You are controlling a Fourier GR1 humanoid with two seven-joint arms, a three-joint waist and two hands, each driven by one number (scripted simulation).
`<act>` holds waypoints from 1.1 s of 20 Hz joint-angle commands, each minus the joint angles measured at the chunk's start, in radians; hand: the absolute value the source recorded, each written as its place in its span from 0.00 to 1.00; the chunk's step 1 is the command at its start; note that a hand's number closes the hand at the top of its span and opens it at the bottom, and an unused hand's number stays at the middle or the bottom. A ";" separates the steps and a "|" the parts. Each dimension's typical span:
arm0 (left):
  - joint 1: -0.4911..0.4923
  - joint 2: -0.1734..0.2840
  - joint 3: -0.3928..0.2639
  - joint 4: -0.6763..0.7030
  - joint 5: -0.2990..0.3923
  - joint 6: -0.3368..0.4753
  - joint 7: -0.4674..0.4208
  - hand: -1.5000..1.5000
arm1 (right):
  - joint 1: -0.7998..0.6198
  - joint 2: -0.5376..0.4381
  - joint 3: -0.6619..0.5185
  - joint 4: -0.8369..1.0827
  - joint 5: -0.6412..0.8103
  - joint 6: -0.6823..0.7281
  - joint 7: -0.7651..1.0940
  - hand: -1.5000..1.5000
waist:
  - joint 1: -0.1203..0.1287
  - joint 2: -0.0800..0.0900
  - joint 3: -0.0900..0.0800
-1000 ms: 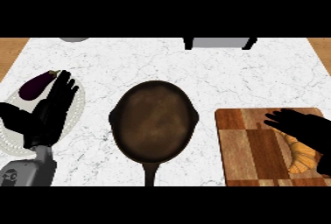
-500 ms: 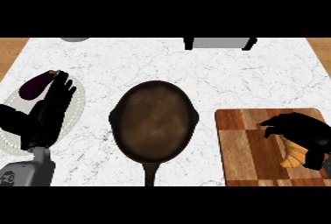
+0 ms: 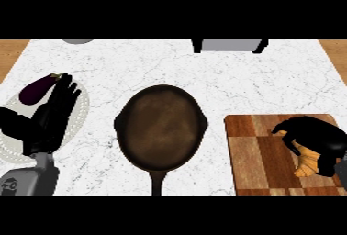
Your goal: Pick the croissant from the cutting board and place it in the pan
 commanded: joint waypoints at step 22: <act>-0.045 -0.015 -0.038 0.032 -0.008 -0.016 0.025 0.50 | -0.284 0.589 0.382 -0.429 0.216 0.026 1.341 1.00 | 0.065 -0.023 0.006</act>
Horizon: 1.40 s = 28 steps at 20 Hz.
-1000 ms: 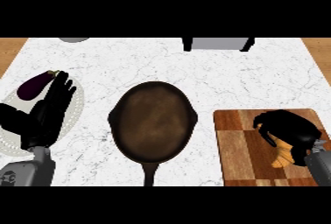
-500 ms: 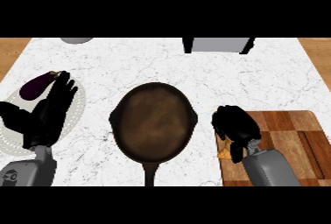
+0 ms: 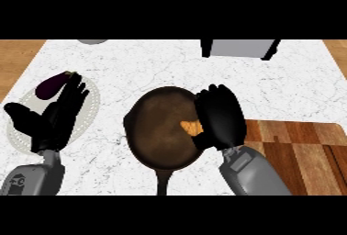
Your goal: Pick the croissant from the cutting board and place it in the pan
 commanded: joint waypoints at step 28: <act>-0.026 -0.025 0.009 0.004 -0.019 0.029 -0.002 0.50 | -0.395 0.010 0.259 0.246 -0.210 -0.388 0.880 1.00 | -0.026 0.042 0.009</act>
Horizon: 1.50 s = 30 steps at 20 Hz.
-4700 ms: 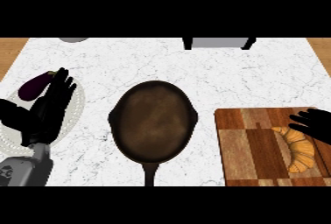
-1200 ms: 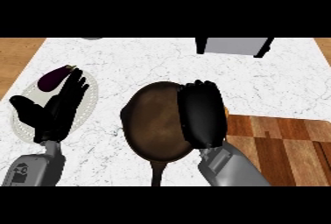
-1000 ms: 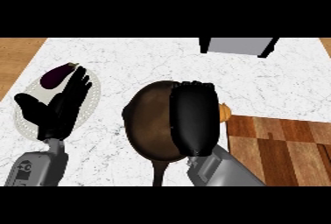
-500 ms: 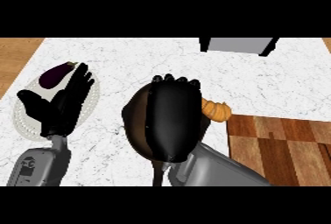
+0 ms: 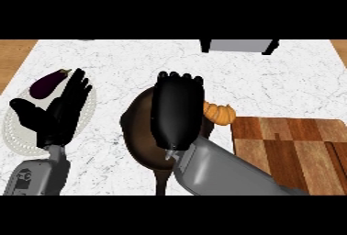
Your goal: Pick the croissant from the cutting board and place it in the pan
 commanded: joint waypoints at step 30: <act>0.064 0.045 0.087 -0.022 0.025 -0.036 -0.016 0.50 | 0.330 0.014 -0.132 0.188 -0.346 -0.923 -0.257 0.00 | -0.054 -0.008 0.002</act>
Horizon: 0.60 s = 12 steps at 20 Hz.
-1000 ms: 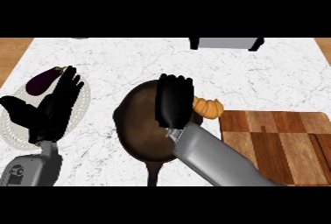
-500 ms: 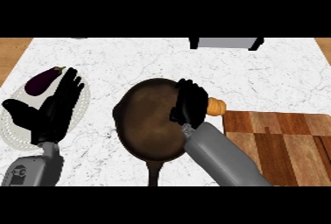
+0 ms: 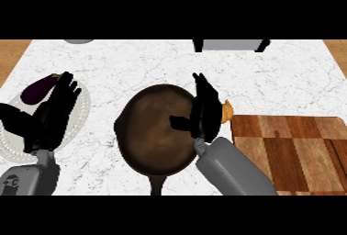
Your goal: Pick the croissant from the cutting board and place it in the pan
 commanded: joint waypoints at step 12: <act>0.040 -0.015 -0.001 -0.066 -0.014 0.024 0.023 0.50 | 0.660 -0.236 0.137 -0.805 -0.283 -0.260 -0.316 0.00 | -0.021 -0.005 0.001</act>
